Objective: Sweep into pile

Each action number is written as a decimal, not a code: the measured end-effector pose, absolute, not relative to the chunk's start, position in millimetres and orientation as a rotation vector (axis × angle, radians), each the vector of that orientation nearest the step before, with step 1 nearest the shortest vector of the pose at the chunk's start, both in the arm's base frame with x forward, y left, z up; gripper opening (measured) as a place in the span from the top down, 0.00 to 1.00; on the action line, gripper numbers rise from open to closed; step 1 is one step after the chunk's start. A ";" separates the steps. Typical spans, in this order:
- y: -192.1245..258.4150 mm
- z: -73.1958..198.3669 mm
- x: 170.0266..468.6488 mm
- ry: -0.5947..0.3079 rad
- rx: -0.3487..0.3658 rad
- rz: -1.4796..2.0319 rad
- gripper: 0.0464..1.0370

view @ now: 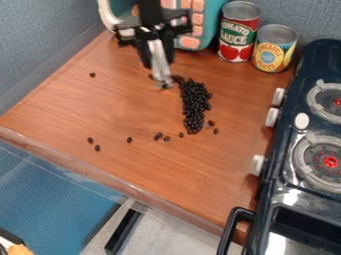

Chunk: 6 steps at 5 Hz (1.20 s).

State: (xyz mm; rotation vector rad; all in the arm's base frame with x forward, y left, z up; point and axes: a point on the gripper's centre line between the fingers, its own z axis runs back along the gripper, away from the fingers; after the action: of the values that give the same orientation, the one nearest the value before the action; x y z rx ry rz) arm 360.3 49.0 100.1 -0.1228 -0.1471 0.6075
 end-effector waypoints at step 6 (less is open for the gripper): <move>188.4 48.2 298.1 -0.230 0.093 0.590 0.66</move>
State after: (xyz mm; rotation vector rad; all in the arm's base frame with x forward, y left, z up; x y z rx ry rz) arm 298.1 188.4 48.2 0.0932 -0.2304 0.5899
